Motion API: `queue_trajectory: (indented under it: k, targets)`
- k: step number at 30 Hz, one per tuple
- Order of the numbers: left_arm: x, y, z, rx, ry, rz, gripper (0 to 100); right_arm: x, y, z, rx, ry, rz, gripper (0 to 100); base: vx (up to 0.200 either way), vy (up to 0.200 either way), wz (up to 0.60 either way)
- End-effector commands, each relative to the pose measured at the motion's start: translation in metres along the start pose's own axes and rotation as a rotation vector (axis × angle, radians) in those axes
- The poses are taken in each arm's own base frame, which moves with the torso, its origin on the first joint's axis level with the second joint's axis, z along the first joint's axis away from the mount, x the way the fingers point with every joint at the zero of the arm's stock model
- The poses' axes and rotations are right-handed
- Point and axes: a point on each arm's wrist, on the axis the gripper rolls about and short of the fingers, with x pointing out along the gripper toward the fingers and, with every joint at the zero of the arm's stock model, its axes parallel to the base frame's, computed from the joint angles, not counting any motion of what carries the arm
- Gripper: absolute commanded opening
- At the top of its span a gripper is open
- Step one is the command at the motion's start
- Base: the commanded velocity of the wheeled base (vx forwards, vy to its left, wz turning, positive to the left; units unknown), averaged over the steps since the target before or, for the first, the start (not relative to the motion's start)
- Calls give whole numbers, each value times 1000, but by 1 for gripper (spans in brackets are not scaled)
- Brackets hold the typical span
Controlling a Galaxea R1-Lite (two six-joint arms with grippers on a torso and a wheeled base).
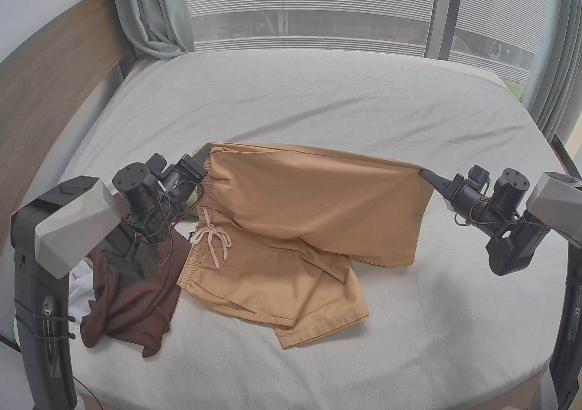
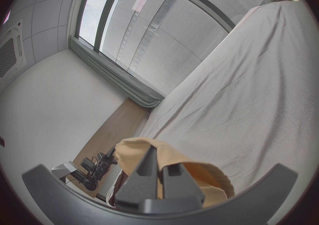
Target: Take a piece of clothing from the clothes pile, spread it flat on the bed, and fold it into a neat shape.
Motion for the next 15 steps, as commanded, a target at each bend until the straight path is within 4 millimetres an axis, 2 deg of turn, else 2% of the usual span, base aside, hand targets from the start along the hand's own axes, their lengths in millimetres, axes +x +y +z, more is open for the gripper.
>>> queue_trajectory:
  k: [1,15]
  targets:
    - [6,15,-8,-11,0,12,0,6,-12,-1,3,-1,-6,0,0,0,0]
    - [20,21,-8,-47,-5,5,0,18,-26,0,-7,-12,0,0,0,0,0]
